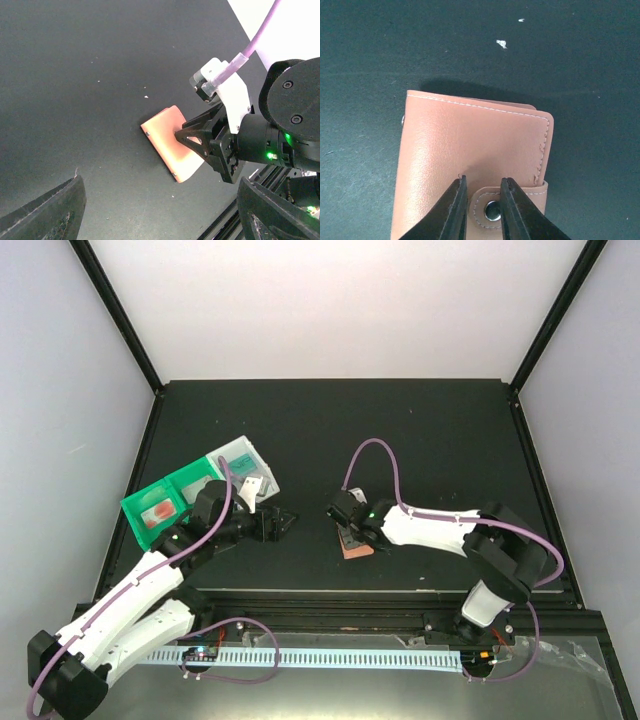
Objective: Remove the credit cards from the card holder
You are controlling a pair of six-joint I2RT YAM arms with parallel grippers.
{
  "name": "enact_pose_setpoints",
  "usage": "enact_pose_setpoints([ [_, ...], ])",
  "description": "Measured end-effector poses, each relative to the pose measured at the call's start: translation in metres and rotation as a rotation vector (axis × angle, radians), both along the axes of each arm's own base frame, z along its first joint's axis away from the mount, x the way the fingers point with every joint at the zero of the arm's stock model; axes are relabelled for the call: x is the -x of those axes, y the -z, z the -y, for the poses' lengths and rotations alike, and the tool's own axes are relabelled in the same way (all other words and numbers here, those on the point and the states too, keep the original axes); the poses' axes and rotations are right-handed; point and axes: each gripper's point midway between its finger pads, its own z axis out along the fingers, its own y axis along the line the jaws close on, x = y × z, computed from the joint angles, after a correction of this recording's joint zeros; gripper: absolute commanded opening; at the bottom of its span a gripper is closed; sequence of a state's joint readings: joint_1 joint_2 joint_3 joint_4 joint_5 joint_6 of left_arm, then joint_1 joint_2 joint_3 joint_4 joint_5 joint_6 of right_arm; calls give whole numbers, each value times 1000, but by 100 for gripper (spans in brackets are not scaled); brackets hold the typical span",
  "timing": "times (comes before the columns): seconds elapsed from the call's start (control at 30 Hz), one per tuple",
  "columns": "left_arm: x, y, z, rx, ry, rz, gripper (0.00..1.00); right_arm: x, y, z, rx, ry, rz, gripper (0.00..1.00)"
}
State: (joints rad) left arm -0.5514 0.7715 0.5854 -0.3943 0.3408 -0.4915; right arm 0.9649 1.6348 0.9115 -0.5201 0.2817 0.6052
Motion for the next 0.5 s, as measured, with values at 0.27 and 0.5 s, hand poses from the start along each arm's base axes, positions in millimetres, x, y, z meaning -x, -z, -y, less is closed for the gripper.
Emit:
enact_pose_setpoints([
  [0.27, 1, -3, -1, 7, 0, 11, 85, 6, -4, -2, 22, -18, -10, 20],
  [0.5, 1, -5, -1, 9, 0, 16, 84, 7, -3, 3, 46, -14, -13, 20],
])
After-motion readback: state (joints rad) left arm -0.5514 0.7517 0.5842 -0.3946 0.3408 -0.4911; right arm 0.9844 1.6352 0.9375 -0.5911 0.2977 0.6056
